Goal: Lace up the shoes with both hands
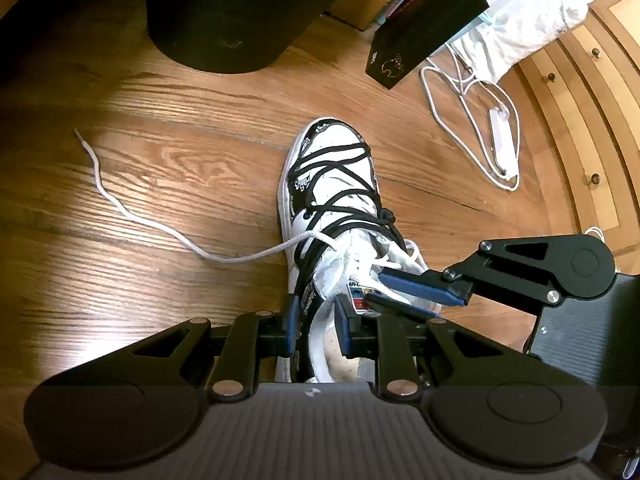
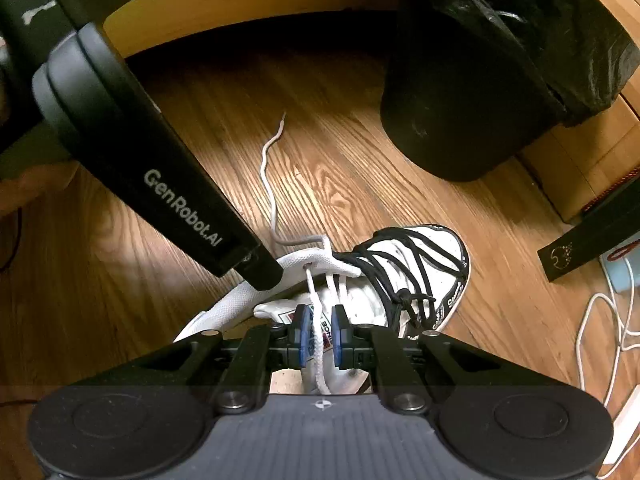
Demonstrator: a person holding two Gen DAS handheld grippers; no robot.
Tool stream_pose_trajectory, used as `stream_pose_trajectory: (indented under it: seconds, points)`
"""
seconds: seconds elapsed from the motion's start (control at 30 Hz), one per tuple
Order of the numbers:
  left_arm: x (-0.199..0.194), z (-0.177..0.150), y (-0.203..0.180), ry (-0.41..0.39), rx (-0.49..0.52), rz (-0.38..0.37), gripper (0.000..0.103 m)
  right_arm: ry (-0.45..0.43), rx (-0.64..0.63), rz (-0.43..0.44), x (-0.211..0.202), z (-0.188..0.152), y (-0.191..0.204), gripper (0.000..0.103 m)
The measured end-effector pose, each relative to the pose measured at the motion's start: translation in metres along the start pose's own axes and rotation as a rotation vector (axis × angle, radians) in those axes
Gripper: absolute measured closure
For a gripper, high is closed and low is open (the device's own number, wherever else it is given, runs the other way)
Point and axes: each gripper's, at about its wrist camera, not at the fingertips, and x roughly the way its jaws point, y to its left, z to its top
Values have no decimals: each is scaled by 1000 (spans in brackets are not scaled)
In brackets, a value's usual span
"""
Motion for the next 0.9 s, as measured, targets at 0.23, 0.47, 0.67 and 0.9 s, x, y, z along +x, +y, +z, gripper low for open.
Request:
stream_pose_trajectory:
  seconds: [0.23, 0.47, 0.67, 0.9]
  points:
    - [0, 0, 0, 3, -2, -3, 83, -10, 3, -5, 1, -6, 1, 90]
    - [0, 0, 1, 7, -18, -9, 82, -8, 5, -8, 2, -10, 1, 90]
    - [1, 1, 2, 9, -13, -8, 83, -7, 10, -7, 4, -14, 0, 90]
    - [3, -1, -2, -2, -12, 9, 86, -5, 9, -8, 6, -20, -2, 90]
